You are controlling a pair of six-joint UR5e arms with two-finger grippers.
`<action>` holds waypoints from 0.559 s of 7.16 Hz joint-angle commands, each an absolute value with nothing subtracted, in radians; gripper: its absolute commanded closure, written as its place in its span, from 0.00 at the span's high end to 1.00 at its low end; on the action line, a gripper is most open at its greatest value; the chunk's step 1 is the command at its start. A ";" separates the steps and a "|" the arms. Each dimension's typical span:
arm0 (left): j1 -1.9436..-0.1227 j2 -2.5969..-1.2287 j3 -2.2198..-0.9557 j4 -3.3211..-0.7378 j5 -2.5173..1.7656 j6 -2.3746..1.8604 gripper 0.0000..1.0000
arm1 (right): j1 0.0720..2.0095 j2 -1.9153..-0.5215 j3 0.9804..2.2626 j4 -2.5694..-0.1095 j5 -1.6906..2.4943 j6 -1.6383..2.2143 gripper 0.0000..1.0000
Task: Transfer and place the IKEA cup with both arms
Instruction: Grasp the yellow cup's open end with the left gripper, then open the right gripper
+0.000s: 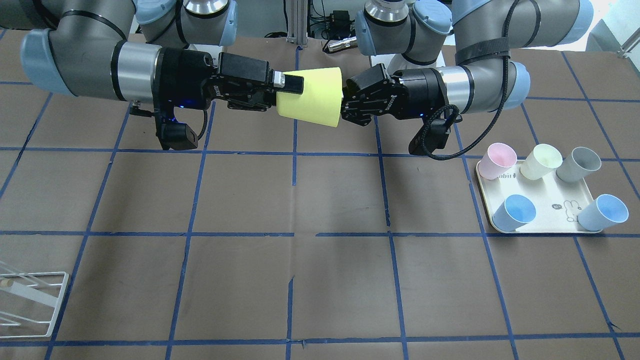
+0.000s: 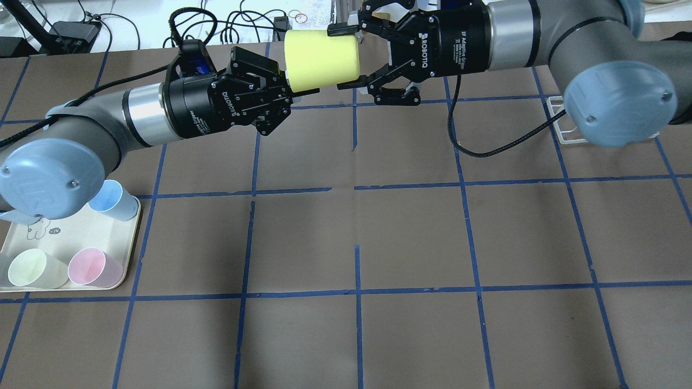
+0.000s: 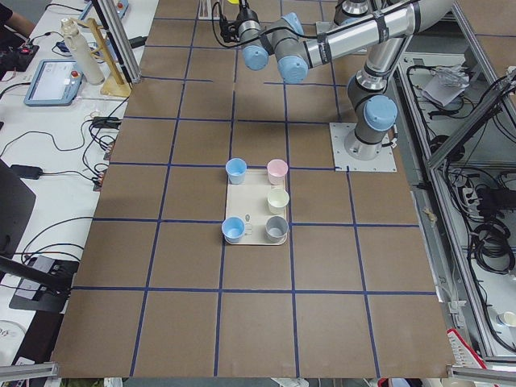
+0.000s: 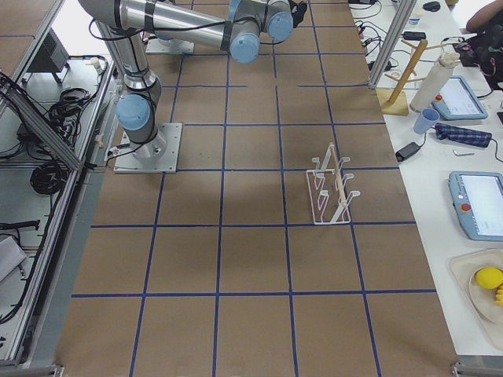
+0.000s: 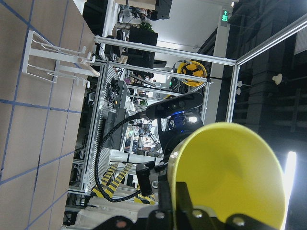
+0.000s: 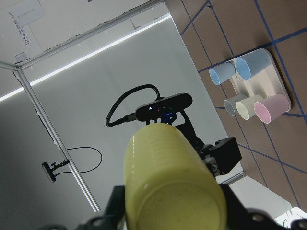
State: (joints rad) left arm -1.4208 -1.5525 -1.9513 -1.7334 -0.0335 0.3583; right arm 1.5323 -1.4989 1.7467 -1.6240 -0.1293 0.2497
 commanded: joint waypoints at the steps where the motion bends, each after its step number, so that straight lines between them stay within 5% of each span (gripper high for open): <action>1: -1.422 -1.549 -1.950 -1.733 -0.032 0.359 0.00 | 1.532 -1.500 1.746 -1.628 -0.127 0.255 0.23; 2: -1.422 -1.548 -1.950 -1.733 -0.032 0.357 0.00 | 1.532 -1.502 1.746 -1.628 -0.127 0.261 0.51; 3: -1.422 -1.546 -1.948 -1.733 -0.032 0.356 0.00 | 1.532 -1.497 1.741 -1.629 -0.135 0.290 0.99; 4: -1.422 -1.546 -1.948 -1.733 -0.032 0.354 0.00 | 1.529 -1.497 1.741 -1.632 -0.130 0.323 1.00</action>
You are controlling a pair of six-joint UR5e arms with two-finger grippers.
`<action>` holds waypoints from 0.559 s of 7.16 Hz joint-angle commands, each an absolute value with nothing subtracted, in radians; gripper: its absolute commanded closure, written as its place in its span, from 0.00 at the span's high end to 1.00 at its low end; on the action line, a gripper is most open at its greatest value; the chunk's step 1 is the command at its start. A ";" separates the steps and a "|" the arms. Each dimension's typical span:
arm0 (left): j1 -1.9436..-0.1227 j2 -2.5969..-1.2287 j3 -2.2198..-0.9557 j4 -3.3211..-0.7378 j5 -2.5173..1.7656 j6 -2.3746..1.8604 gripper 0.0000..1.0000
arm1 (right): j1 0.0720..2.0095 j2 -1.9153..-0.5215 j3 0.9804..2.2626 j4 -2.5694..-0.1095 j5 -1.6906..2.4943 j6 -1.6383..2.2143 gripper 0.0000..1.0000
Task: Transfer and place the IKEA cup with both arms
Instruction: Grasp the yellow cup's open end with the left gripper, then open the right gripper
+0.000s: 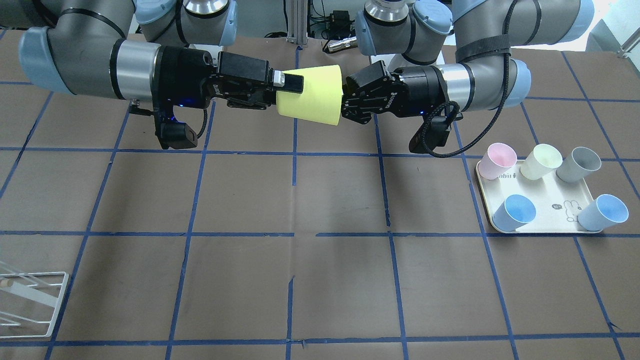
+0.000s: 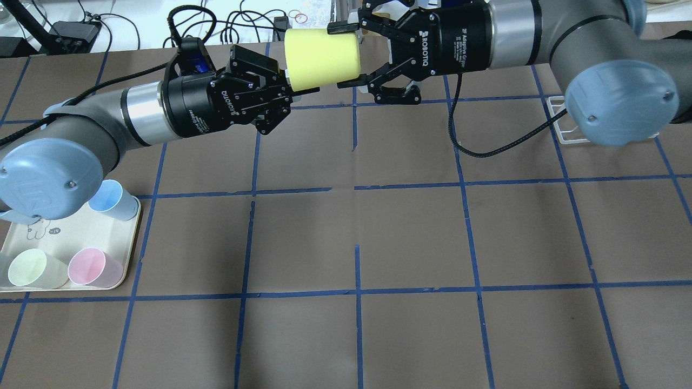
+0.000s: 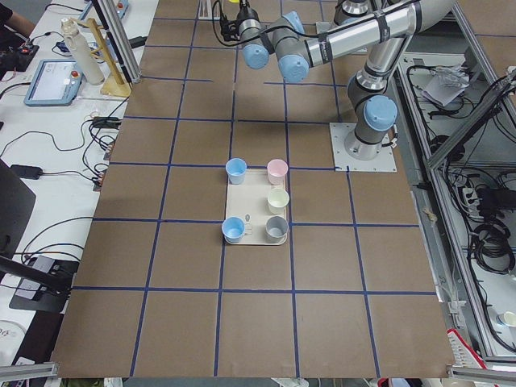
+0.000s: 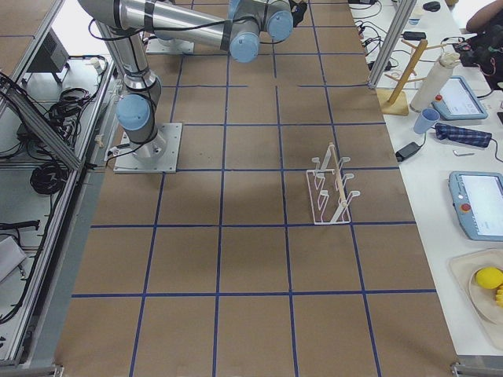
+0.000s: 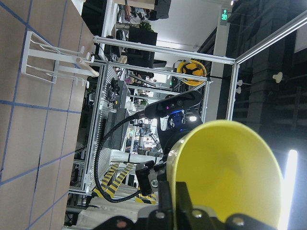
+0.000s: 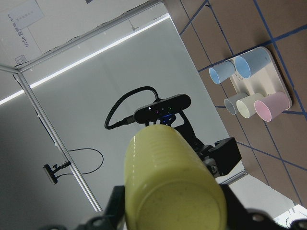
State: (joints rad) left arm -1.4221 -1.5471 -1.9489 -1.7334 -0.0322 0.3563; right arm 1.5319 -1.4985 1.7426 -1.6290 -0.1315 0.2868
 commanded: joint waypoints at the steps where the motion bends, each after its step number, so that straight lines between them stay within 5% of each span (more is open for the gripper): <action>1: -1.422 -1.546 -1.947 -1.733 -0.032 0.354 0.00 | 1.528 -1.499 1.741 -1.631 -0.132 0.324 1.00; 4: -1.417 -1.540 -1.945 -1.733 -0.029 0.354 0.00 | 1.446 -1.497 1.738 -1.634 -0.138 0.325 1.00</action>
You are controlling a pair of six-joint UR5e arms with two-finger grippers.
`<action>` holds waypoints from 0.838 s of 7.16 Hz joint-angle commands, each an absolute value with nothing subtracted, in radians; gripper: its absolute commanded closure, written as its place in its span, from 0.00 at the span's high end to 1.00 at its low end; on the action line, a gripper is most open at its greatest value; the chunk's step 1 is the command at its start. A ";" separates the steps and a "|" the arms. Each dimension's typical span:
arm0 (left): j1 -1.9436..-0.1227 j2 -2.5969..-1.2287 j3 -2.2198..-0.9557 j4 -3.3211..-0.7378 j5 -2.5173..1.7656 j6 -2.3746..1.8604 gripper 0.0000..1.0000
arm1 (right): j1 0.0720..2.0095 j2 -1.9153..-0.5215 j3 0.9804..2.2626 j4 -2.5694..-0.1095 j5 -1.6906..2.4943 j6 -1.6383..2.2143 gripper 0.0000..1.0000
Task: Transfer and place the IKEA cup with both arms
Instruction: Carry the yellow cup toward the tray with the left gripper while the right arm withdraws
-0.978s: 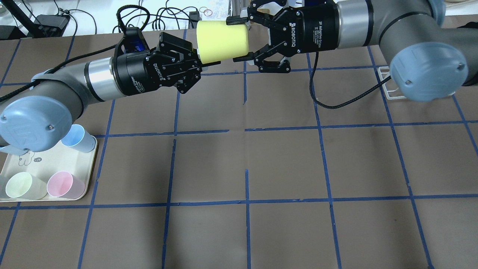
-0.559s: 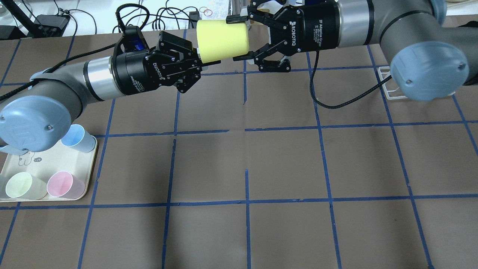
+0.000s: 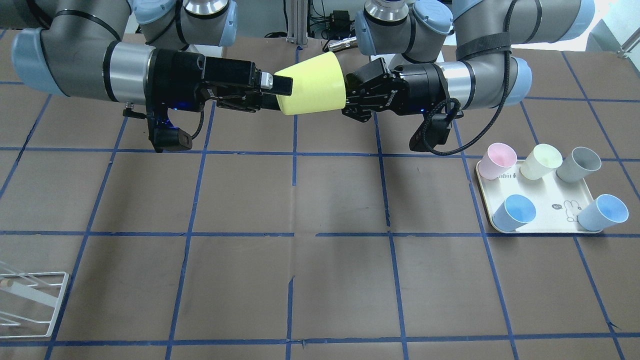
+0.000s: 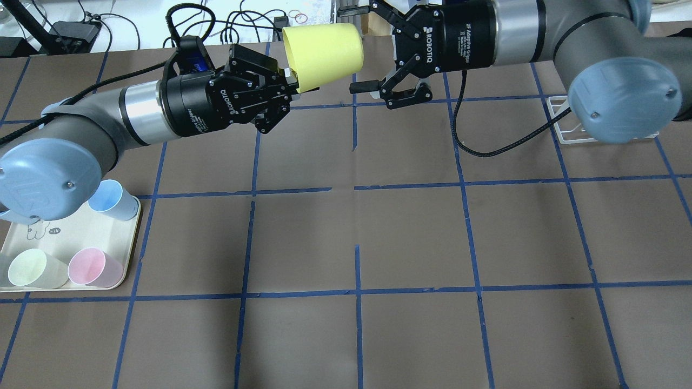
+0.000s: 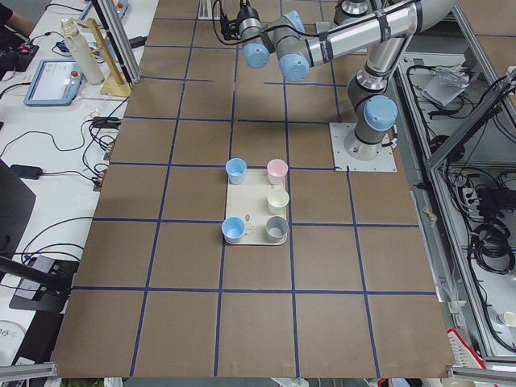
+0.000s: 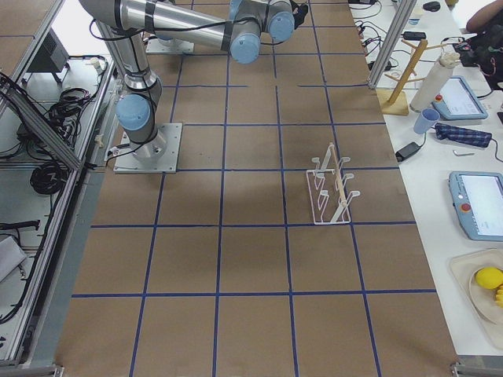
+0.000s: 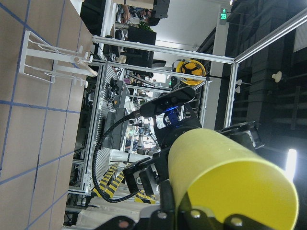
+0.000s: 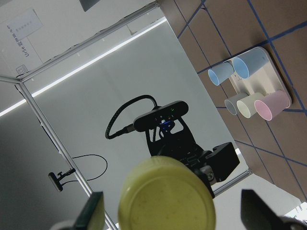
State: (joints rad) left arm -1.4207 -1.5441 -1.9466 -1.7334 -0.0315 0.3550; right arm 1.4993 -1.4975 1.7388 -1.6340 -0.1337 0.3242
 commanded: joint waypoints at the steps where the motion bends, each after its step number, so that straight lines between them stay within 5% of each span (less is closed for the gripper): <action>1: -1.404 -1.529 -1.933 -1.726 0.054 0.312 0.00 | 1.345 -1.505 1.735 -1.631 -0.141 0.324 1.00; 6: -1.227 -1.482 -1.799 -1.552 1.192 0.147 0.00 | 1.307 -1.618 1.704 -1.651 -0.784 0.324 1.00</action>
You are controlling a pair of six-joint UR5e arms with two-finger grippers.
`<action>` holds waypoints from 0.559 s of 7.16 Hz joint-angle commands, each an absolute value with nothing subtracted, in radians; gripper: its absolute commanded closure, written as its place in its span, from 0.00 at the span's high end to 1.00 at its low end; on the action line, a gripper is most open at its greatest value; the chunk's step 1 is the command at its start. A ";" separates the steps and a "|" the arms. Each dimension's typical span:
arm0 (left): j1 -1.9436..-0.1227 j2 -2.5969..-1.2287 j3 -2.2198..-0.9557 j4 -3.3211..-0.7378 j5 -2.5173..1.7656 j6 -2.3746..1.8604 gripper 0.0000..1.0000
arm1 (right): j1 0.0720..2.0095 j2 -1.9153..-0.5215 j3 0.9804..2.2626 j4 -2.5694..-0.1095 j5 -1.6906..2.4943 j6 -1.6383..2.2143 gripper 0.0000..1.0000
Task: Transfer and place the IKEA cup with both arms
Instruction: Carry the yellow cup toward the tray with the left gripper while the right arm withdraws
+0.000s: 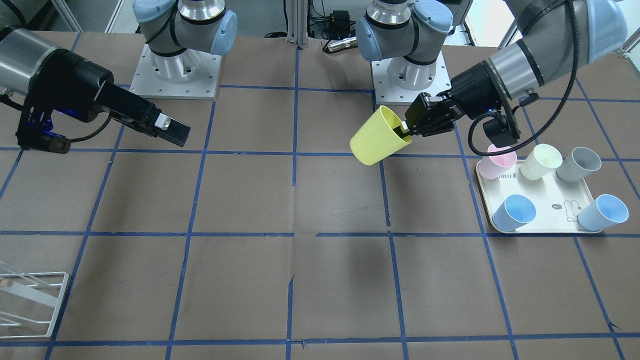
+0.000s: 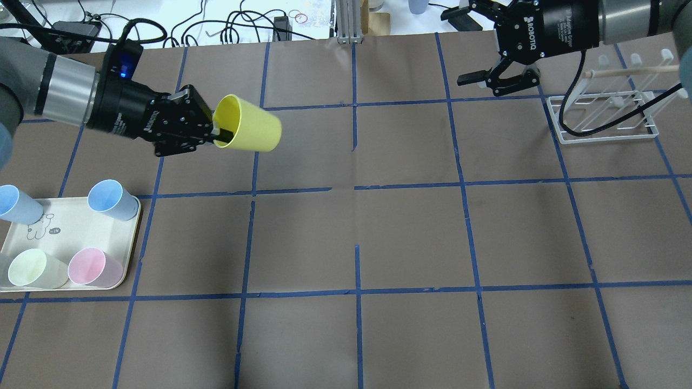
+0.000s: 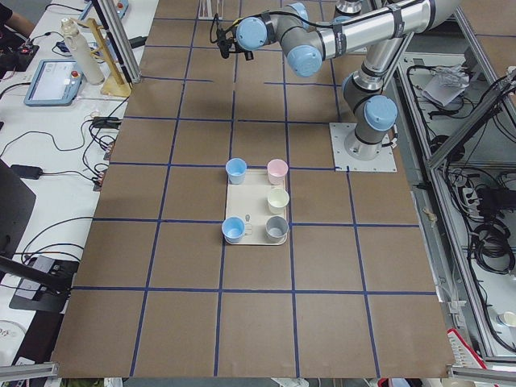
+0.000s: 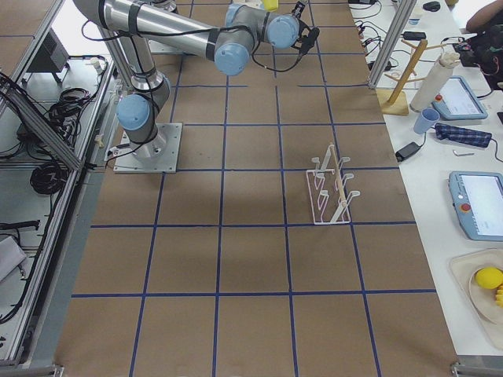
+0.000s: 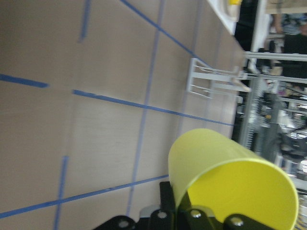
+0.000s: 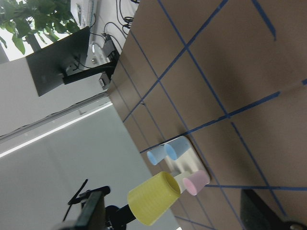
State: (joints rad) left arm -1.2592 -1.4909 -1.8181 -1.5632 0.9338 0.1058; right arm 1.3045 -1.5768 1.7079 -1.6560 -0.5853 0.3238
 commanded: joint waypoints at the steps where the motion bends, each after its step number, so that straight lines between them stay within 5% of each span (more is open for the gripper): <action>1: -1.176 -1.479 -1.796 -1.530 1.368 0.285 0.00 | 1.315 -1.650 1.706 -1.646 -0.916 0.324 1.00; 4: -0.887 -1.579 -1.789 -1.329 1.470 0.764 0.00 | 1.486 -1.693 1.706 -1.628 -1.413 0.311 1.00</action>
